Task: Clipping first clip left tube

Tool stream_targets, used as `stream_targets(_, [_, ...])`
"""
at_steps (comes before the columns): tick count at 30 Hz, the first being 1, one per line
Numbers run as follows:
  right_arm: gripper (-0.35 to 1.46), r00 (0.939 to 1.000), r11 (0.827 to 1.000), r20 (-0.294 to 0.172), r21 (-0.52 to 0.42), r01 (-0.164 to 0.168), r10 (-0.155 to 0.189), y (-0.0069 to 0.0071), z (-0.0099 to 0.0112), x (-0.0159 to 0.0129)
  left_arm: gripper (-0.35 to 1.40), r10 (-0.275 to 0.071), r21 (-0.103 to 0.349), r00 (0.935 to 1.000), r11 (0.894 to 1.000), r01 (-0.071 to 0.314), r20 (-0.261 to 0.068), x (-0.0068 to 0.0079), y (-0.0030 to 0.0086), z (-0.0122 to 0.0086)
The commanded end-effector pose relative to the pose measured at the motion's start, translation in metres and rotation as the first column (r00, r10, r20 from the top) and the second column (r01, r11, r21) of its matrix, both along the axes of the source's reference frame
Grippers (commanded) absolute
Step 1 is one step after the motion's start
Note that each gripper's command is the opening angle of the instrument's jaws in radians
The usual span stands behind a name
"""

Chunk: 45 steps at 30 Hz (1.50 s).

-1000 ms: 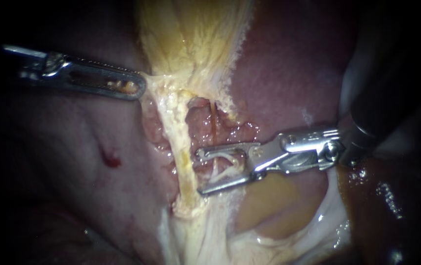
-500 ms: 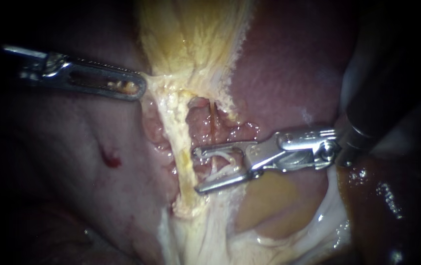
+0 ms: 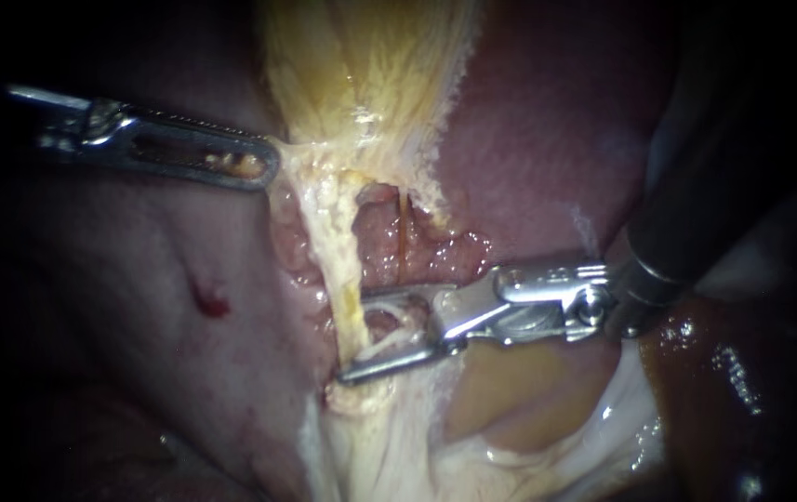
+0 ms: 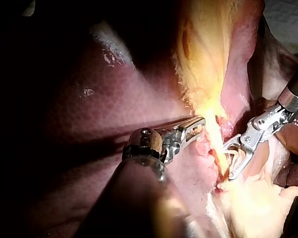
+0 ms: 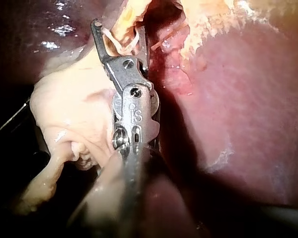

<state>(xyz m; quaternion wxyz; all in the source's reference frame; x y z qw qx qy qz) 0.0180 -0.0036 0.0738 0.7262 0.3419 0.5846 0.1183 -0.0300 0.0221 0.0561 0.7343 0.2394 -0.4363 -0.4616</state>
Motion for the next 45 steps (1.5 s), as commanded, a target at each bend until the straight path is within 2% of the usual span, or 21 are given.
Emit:
stream_targets(1, [0.49,1.0000,1.000,-0.003,0.003,0.007,-0.007,-0.0002,0.0001,0.0002,-0.35,0.000,0.000,1.0000,1.000,0.000,-0.001,-0.0001,0.0000,0.0001])
stream_targets(9, [0.49,0.9962,0.998,-0.062,0.012,0.062,-0.061,-0.0015,0.0006,0.0023,-0.35,0.000,0.001,1.0000,1.000,0.000,0.000,-0.0006,0.0001,0.0002])
stream_targets(14, [0.49,0.9939,0.997,-0.084,0.008,0.072,-0.071,-0.0020,0.0009,0.0031,-0.35,-0.001,0.001,1.0000,1.000,0.001,0.000,-0.0007,0.0001,0.0002])
stream_targets(26, [0.49,0.9931,0.998,-0.098,0.014,0.066,-0.064,-0.0019,0.0003,0.0028,-0.35,0.000,0.001,1.0000,1.000,0.000,0.000,-0.0006,0.0001,0.0002])
stream_targets(38, [0.49,0.9871,0.997,-0.155,0.054,0.049,-0.040,-0.0023,-0.0035,0.0030,-0.35,0.001,0.001,1.0000,1.000,-0.001,0.001,-0.0004,0.0003,0.0004])
stream_targets(45, [0.49,0.9848,0.997,-0.169,0.065,0.050,-0.039,-0.0025,-0.0043,0.0032,-0.35,0.002,0.001,1.0000,1.000,-0.002,0.001,-0.0003,0.0005,0.0007])
